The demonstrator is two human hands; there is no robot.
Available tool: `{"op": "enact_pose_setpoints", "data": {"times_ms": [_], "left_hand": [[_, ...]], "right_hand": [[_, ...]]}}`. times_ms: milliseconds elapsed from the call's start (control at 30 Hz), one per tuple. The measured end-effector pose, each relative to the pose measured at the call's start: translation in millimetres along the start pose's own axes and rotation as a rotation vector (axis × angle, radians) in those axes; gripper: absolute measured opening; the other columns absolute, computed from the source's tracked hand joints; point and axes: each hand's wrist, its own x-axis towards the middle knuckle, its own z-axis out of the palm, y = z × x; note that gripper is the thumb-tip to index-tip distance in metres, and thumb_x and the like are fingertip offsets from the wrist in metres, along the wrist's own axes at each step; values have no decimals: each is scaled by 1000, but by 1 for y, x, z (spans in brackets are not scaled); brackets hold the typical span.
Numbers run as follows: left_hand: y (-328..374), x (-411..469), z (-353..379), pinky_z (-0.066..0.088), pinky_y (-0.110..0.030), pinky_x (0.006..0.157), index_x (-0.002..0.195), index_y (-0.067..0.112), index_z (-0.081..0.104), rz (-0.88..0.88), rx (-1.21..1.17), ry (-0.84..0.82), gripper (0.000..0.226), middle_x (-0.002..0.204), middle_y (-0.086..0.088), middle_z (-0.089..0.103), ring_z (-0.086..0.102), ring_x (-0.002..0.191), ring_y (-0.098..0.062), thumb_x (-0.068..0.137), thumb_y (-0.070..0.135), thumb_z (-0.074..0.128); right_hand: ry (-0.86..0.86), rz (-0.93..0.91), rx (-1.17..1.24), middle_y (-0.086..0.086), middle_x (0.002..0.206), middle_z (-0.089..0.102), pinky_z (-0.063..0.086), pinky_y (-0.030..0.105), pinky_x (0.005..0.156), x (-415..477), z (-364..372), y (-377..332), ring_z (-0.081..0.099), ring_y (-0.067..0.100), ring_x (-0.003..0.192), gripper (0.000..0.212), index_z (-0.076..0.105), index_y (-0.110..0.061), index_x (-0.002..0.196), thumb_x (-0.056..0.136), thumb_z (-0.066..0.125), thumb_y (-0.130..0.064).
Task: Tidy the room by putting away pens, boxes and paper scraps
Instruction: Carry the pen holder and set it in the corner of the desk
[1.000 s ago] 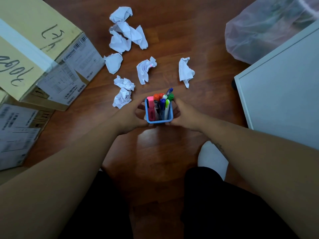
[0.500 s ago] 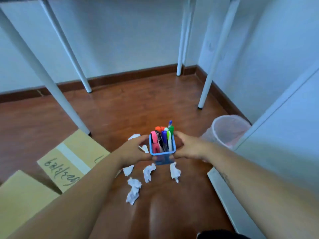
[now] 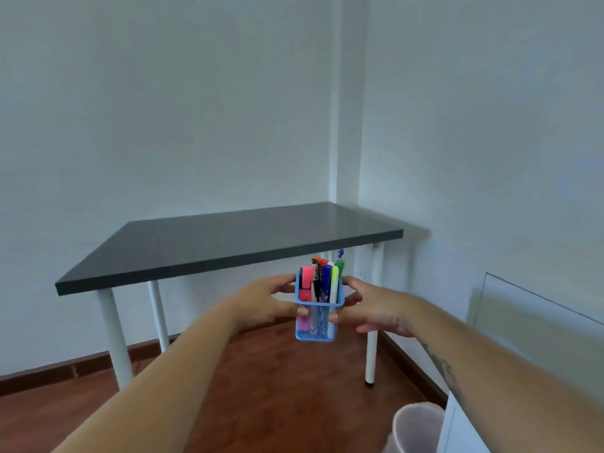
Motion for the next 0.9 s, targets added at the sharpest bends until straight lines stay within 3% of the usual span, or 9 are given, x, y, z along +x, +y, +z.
{"op": "enact_pose_setpoints", "data": {"times_ms": [200, 333, 400, 500, 667, 767, 833, 900], "left_hand": [[53, 20, -49, 51, -40, 99, 145, 37, 44, -22, -8, -52, 70, 136, 6, 57, 58, 116, -19, 82, 42, 75], [56, 52, -66, 51, -37, 93, 142, 41, 47, 29, -58, -71, 70, 136, 10, 59, 59, 118, -18, 79, 45, 78], [52, 74, -70, 51, -33, 91, 136, 44, 53, 66, -121, -66, 58, 133, 13, 61, 60, 117, -14, 83, 41, 76], [44, 109, -71, 53, -19, 79, 125, 46, 58, 121, -217, 4, 38, 124, 15, 64, 63, 109, -9, 91, 33, 68], [15, 166, -71, 51, -24, 85, 128, 41, 59, 160, -226, 156, 31, 121, 13, 66, 60, 112, -9, 96, 39, 57], [-3, 198, -75, 53, -20, 78, 127, 36, 59, 163, -256, 208, 29, 115, 11, 68, 63, 106, -8, 99, 35, 54], [-11, 214, -77, 56, -25, 83, 131, 29, 59, 146, -261, 227, 33, 117, 6, 68, 64, 107, -12, 100, 33, 53], [-24, 239, -81, 56, -27, 87, 132, 27, 59, 128, -263, 229, 34, 118, 5, 68, 64, 108, -14, 100, 33, 52]], "right_hand": [[73, -79, 134, 1, 129, 57, 50, 41, 100, -8, -33, -44, 60, 20, 115, 78, 39, -38, 140, 76, 82, -23], [180, -124, 234, -2, 129, 57, 51, 40, 99, 15, -48, -46, 58, 15, 116, 77, 42, -33, 138, 75, 84, -19], [210, -139, 260, -3, 124, 60, 52, 39, 98, 34, -57, -45, 61, 13, 112, 73, 43, -33, 135, 76, 82, -18], [249, -160, 285, 0, 124, 62, 53, 35, 93, 73, -72, -44, 63, 14, 111, 70, 43, -33, 136, 79, 80, -17], [276, -191, 267, 2, 124, 60, 57, 21, 70, 135, -88, -46, 64, 17, 108, 60, 43, -34, 134, 85, 75, -21], [259, -201, 299, 5, 127, 59, 61, 37, 80, 179, -93, -45, 63, 24, 113, 60, 45, -34, 134, 84, 76, -23], [278, -202, 282, 3, 130, 57, 57, 48, 90, 202, -96, -43, 60, 26, 118, 65, 45, -38, 134, 78, 78, -31], [314, -200, 273, 2, 130, 56, 54, 50, 96, 230, -101, -40, 58, 24, 120, 71, 41, -37, 138, 79, 79, -31]]}}
